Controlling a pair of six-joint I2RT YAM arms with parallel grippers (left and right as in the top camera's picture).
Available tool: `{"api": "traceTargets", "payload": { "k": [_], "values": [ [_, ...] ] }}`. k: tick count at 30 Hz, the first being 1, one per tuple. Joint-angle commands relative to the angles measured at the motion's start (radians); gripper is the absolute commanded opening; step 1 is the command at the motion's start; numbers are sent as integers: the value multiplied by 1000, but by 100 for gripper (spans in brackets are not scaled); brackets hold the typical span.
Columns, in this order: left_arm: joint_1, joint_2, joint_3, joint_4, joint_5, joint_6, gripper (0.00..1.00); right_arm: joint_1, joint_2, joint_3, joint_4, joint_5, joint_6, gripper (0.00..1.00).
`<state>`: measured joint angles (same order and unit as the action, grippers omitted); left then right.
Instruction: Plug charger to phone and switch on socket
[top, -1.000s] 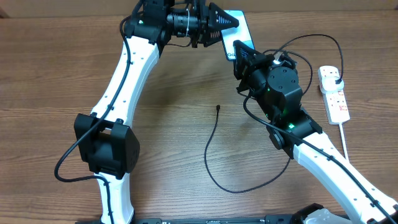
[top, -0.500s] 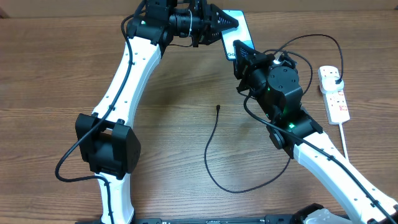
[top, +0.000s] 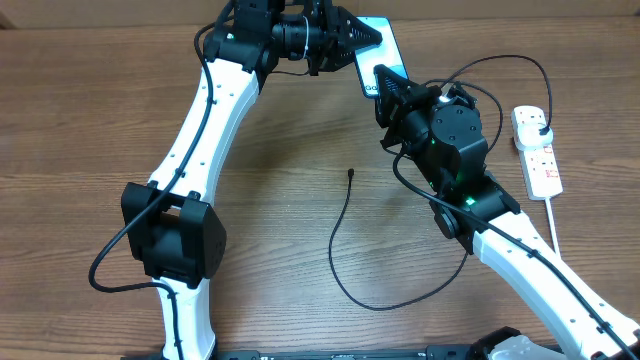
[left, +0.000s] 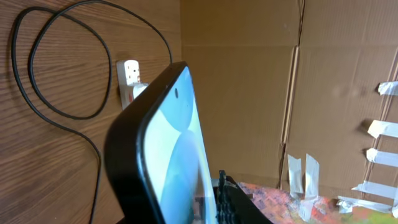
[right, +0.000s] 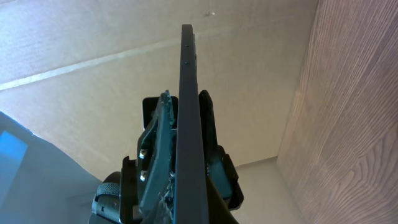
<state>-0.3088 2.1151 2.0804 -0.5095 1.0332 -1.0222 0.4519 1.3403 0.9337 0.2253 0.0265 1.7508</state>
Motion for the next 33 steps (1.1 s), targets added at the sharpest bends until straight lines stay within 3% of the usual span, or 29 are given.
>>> {"api": "traceTargets", "payload": {
  "k": [1, 4, 7, 12, 15, 19, 25, 29, 33],
  "values": [
    [-11, -16, 17, 24, -2, 19, 23, 18, 12, 5, -24, -119, -11, 4],
    [-11, -16, 17, 24, -21, 18, 17, 18, 12, 5, -24, -127, -11, 4],
    [-12, -16, 17, 24, -25, 11, 5, 18, 12, 5, -24, -127, -11, 4],
    [-12, -16, 17, 24, -27, 11, 4, 18, 12, 5, -24, -127, -11, 4],
    [-12, -16, 17, 25, -19, 11, 4, 18, 12, 5, -24, -126, -11, 17],
    [-2, -16, 17, 24, -19, 25, 4, 18, 12, 5, -25, -126, -11, 44],
    [40, -16, 17, 13, 7, 91, 4, 17, 12, 5, -26, -125, -27, 46],
    [95, -16, 17, -3, 110, 237, 4, -10, 12, 5, -57, -126, -205, 54],
    [182, -16, 17, -145, 138, 391, 4, -56, 9, 5, -100, -192, -420, 60]
  ]
}}
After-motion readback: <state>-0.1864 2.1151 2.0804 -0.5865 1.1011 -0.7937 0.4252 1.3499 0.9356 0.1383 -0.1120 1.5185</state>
